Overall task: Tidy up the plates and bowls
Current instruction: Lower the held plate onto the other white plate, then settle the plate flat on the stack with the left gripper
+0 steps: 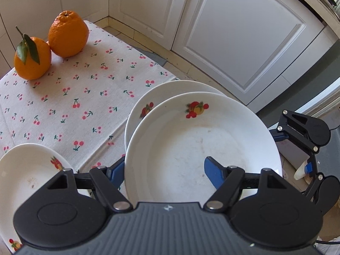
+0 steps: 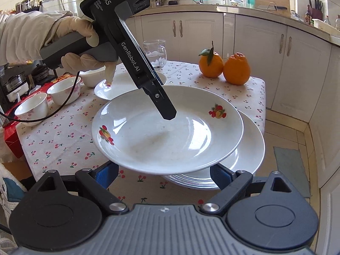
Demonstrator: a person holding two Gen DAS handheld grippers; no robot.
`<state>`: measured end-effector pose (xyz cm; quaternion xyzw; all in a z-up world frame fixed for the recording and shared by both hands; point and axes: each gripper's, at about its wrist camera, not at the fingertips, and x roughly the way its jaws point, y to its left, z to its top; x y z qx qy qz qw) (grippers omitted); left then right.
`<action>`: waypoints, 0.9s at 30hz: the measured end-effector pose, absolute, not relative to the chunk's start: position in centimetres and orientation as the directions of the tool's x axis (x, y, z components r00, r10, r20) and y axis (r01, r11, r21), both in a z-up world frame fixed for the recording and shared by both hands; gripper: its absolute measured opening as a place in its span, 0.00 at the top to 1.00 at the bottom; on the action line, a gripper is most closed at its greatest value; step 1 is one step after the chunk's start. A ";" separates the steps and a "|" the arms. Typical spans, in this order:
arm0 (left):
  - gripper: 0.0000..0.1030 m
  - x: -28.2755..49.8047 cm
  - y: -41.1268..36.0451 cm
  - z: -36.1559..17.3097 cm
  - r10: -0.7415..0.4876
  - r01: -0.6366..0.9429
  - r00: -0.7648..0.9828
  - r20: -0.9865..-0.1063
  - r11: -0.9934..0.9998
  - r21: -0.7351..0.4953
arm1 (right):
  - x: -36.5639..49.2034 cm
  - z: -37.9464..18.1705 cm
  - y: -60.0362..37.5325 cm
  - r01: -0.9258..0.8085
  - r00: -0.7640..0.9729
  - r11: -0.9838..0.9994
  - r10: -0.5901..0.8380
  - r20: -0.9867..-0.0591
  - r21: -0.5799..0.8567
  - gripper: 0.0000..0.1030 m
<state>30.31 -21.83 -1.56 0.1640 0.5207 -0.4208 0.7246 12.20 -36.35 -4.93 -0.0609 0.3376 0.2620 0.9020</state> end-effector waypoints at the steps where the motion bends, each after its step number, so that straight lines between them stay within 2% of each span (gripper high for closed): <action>1: 0.27 30.4 -22.1 -1.7 -0.441 0.783 0.100 -0.892 0.588 -0.203 | 12.1 -4.9 -36.6 -0.507 0.638 0.859 0.426 -0.642 0.067 0.07; 27: 0.27 31.5 -25.5 -4.2 -0.434 0.820 0.065 -0.898 0.536 -0.200 | 12.0 -5.1 -38.0 -0.388 0.648 0.917 0.343 -0.680 0.093 0.07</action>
